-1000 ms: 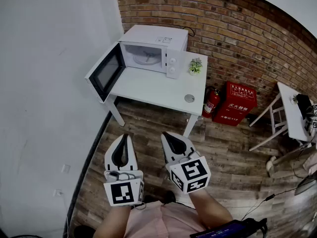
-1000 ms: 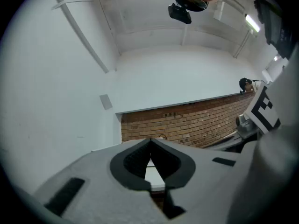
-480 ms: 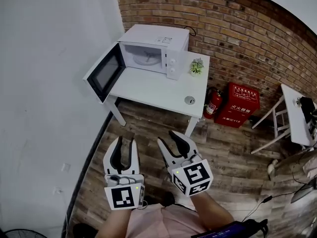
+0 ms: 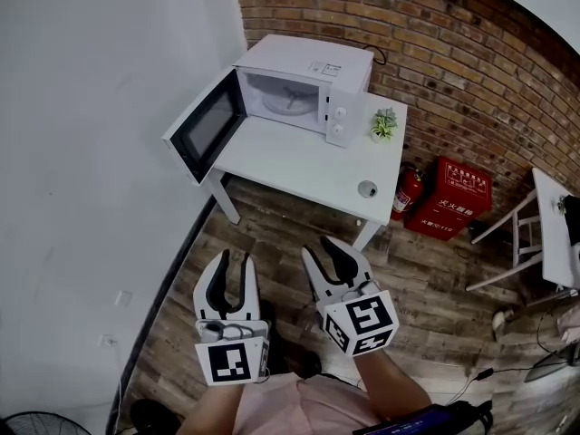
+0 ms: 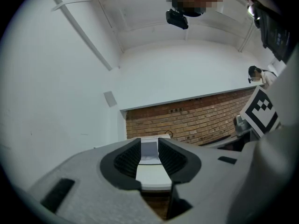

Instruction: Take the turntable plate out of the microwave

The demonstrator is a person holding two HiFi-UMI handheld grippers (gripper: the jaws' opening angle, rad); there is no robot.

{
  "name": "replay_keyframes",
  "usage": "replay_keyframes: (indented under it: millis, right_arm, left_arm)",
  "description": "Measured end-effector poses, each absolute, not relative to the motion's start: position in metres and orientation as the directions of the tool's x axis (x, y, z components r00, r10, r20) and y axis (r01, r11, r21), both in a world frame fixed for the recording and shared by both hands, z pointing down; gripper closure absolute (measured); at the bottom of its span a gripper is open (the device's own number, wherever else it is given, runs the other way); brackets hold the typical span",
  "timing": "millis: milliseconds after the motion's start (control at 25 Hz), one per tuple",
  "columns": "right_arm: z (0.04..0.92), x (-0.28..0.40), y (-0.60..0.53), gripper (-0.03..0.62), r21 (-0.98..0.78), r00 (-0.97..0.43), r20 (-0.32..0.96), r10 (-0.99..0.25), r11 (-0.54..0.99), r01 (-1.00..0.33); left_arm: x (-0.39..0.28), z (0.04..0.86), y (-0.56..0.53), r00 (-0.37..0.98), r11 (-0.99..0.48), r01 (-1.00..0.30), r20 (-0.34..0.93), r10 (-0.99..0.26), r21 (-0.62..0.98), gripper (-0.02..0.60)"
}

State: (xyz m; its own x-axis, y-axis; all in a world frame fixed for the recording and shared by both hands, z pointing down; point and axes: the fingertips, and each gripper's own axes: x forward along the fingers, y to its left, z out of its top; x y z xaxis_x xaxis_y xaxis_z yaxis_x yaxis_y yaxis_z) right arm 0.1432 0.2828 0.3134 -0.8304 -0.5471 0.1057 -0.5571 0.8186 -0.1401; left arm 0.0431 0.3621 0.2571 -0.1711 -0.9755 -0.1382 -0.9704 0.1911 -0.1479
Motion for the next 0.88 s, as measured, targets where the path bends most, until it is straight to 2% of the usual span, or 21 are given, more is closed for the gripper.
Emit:
replay_keyframes:
  millis: [480, 880]
  right_arm:
    - [0.340, 0.052, 0.188, 0.474, -0.136, -0.779, 0.174, -0.602, 0.769, -0.625]
    - [0.316, -0.014, 0.114, 0.485, -0.103, -0.727, 0.134, -0.673, 0.721, -0.686]
  left_arm:
    - [-0.055, 0.277, 0.260, -0.104, 0.113, -0.989, -0.095, -0.990, -0.093, 0.472]
    - [-0.118, 0.262, 0.179, -0.002, 0.013, -0.996, -0.124, -0.992, -0.087, 0.482]
